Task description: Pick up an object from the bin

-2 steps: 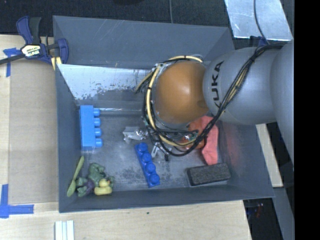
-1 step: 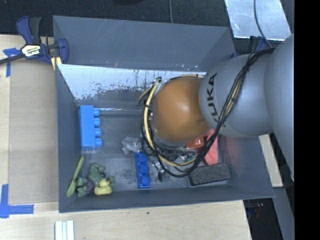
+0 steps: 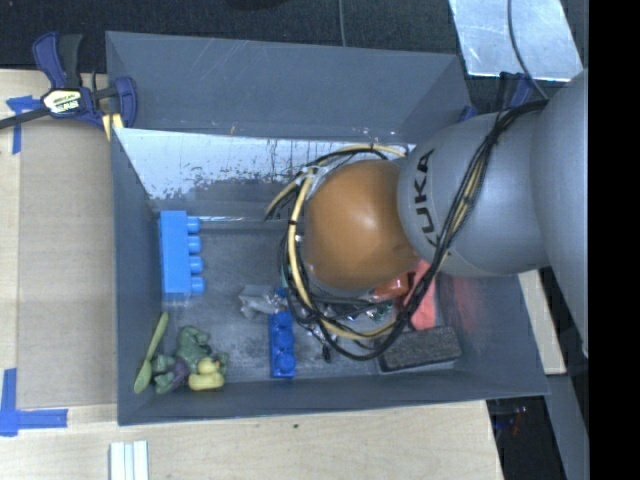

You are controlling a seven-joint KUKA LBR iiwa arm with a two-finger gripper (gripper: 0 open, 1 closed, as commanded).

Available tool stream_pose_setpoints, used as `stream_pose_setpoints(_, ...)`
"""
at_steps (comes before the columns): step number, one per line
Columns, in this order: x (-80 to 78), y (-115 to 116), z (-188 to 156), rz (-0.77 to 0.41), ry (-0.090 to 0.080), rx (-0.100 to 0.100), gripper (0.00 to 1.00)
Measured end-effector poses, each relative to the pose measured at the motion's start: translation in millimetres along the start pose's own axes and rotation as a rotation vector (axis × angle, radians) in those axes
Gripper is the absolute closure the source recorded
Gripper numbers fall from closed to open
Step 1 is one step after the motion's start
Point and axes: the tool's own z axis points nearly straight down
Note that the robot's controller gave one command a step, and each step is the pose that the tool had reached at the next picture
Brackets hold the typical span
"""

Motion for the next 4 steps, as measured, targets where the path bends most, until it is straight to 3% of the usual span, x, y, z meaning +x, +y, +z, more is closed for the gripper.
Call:
stream_pose_setpoints(1,-1.2,-11.8,13.3,-0.338,-0.001,-0.002,1.0)
stream_pose_setpoints(2,-1.2,-11.8,13.3,-0.338,-0.001,-0.002,1.0)
stream_pose_setpoints(3,0.8,-9.6,-7.7,-0.337,0.004,-0.01,1.0)
stream_pose_setpoints(4,-2.0,-12.4,-31.9,-0.335,-0.005,0.001,1.0)
